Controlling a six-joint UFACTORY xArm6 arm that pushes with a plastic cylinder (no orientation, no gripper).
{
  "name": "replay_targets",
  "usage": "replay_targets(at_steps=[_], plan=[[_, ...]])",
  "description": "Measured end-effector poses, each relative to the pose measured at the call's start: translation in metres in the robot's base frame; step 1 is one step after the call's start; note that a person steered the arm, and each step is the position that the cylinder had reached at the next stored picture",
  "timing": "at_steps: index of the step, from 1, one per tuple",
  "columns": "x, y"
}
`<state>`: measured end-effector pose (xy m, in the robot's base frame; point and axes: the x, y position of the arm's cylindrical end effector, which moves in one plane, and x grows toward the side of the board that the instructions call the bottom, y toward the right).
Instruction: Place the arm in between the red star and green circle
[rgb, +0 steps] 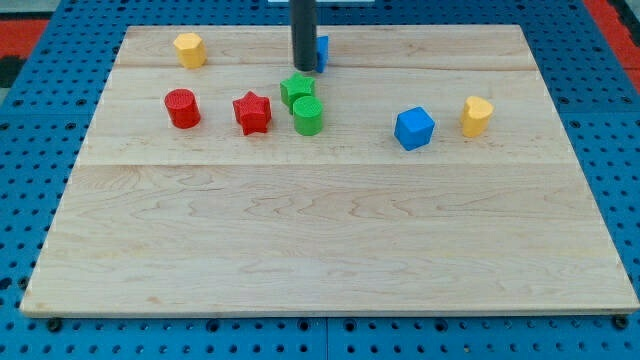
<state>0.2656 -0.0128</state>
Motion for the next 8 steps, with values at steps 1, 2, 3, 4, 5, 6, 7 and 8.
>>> replay_targets(at_steps=[1,2,3,4,5,6,7,8], plan=[[-0.001,0.016],[0.014,0.013],[0.014,0.010],[0.014,0.004],[0.014,-0.054],[0.020,-0.101],[0.068,-0.099],[0.101,-0.053]])
